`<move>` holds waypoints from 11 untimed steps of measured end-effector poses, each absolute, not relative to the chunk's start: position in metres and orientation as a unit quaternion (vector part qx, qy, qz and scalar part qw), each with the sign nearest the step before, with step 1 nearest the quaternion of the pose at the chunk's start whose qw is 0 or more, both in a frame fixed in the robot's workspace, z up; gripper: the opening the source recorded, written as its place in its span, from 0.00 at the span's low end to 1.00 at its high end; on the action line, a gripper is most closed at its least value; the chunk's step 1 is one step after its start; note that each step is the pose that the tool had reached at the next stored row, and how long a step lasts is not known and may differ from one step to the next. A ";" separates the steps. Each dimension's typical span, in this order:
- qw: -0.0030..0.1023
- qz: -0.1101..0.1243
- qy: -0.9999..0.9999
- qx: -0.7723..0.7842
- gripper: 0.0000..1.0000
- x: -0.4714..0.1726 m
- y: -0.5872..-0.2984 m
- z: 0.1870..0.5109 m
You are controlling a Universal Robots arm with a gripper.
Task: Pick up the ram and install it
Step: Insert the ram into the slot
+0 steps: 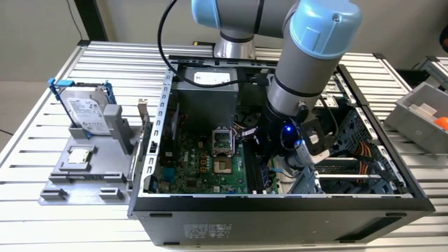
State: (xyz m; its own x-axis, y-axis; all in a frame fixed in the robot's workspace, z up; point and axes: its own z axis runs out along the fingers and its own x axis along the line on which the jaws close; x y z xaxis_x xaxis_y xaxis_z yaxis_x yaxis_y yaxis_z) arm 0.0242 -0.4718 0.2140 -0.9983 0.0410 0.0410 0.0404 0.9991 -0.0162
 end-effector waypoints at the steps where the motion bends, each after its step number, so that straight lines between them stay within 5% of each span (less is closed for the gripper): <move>1: 0.021 0.007 -1.000 -0.020 0.00 0.024 -0.471 0.214; 11: 0.021 0.008 -1.000 -0.020 0.00 0.024 -0.468 0.214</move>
